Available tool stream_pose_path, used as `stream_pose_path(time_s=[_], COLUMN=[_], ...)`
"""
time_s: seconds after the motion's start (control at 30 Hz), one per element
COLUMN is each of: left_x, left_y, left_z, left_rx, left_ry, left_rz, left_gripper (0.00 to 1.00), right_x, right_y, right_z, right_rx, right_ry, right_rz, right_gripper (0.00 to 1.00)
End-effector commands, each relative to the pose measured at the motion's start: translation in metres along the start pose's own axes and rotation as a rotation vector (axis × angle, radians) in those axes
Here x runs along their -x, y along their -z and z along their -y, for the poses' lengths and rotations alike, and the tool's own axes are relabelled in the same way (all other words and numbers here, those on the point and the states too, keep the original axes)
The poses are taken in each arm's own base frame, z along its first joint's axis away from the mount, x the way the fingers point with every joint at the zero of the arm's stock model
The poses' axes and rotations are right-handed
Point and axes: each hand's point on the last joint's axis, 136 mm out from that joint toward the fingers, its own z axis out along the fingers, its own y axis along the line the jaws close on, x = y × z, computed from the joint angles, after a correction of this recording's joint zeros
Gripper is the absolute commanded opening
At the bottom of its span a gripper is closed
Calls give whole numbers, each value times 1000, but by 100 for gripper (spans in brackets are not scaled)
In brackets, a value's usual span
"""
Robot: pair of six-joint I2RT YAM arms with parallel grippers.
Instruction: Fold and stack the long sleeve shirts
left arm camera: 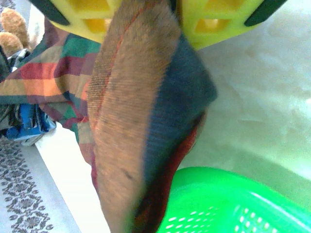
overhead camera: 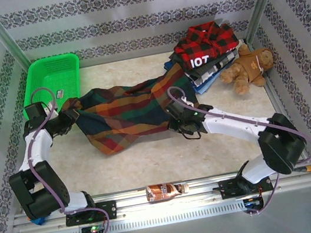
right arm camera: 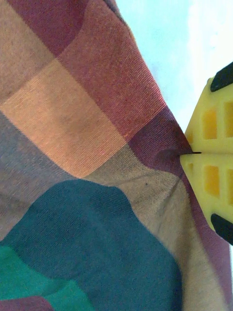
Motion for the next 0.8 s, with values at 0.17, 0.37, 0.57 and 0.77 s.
stream_pose_path(time_s=[0.17,0.37,0.57,0.77], left_x=[-8,-60,-145,-213], left_y=[38,72,78,75], left_z=[5,19,-1,-15], left_rx=[48,40,146,187], left_ry=[28,99,79,120], left_rz=[68,7,-154,-293], left_gripper=[81,81,79,71], right_x=[-12,3,-5,-15], right_y=[-1,37,38,31], right_z=[-7,4,2,1], right_rx=[40,32,43,78], right_ry=[42,111,256,294], right_rz=[-134,-63,-130,-170], right_gripper=[54,71,74,77])
